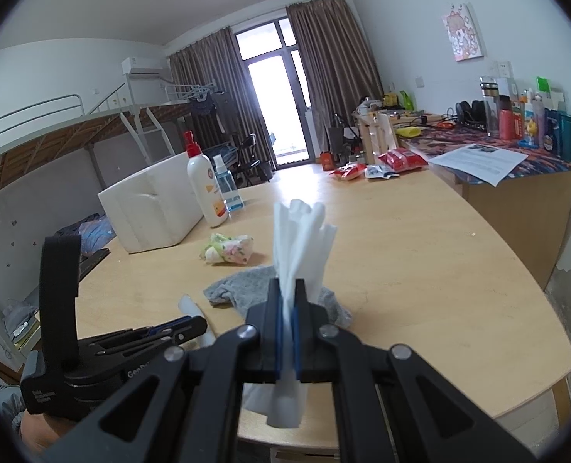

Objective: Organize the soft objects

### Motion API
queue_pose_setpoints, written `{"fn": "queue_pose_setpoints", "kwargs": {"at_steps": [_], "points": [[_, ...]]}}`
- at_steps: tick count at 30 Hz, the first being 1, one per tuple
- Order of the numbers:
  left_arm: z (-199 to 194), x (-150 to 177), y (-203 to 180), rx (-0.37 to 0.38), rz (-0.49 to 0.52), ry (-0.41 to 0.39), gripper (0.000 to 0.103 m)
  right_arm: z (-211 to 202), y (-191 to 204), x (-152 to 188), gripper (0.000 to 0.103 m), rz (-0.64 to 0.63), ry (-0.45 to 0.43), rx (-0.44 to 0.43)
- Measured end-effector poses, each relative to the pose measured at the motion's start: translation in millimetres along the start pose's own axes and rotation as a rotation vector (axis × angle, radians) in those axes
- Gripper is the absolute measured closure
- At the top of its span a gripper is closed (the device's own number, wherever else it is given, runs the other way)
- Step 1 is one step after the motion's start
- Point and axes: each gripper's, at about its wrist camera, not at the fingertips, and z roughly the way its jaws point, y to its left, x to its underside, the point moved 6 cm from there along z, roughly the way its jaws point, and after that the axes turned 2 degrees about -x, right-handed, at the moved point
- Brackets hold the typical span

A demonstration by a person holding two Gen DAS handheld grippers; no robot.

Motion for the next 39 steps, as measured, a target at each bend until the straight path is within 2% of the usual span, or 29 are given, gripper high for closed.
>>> {"fn": "queue_pose_setpoints", "kwargs": {"at_steps": [4,7,9,10,11,12,13,14,15,19,25,30,33,34,36,38,39], "points": [[-9,-6,7,-0.013,0.018,-0.038,0.103,1,2,-1,0.097,-0.002,0.002,0.001],[-9,-5,17,-0.010,0.009,0.020,0.102,2,5,-1,0.097,-0.009,0.000,-0.004],[-9,-3,18,0.012,-0.038,0.035,0.100,2,6,-2,0.097,-0.008,-0.003,-0.008],[-9,-3,15,0.013,-0.049,0.032,0.093,2,7,-2,0.097,-0.011,-0.002,-0.008],[-8,-2,13,0.007,-0.057,0.033,0.078,2,8,-2,0.097,-0.013,-0.002,-0.008],[-6,-2,10,-0.007,-0.066,0.037,0.068,2,8,-1,0.097,-0.014,-0.001,-0.008],[-6,-1,8,-0.021,-0.073,0.035,0.044,2,8,-1,0.097,-0.014,0.002,-0.008],[-5,1,6,-0.044,-0.094,0.038,0.030,1,8,0,0.097,-0.014,0.002,-0.009],[-5,2,6,-0.054,-0.111,0.045,0.030,1,8,0,0.097,-0.014,0.001,-0.010],[-14,3,-3,-0.088,-0.103,-0.016,0.030,-2,7,0,0.097,-0.014,-0.001,-0.013],[2,10,-2,-0.172,-0.153,0.042,0.030,-5,3,1,0.096,-0.003,-0.009,-0.014],[8,5,-2,-0.254,-0.203,0.020,0.031,-7,0,1,0.097,0.004,-0.016,-0.015],[12,0,0,-0.266,-0.251,0.022,0.049,-10,-3,0,0.097,0.008,-0.024,-0.015],[14,-1,-1,-0.270,-0.247,0.027,0.064,-12,-5,0,0.097,0.010,-0.028,-0.015],[17,-4,0,-0.257,-0.249,0.038,0.072,-15,-5,-1,0.097,0.012,-0.038,-0.014],[20,-6,1,-0.240,-0.218,0.049,0.087,-18,-7,-3,0.097,0.014,-0.046,-0.018],[20,-6,4,-0.229,-0.211,0.049,0.089,-19,-6,-3,0.097,0.014,-0.051,-0.018]]}}
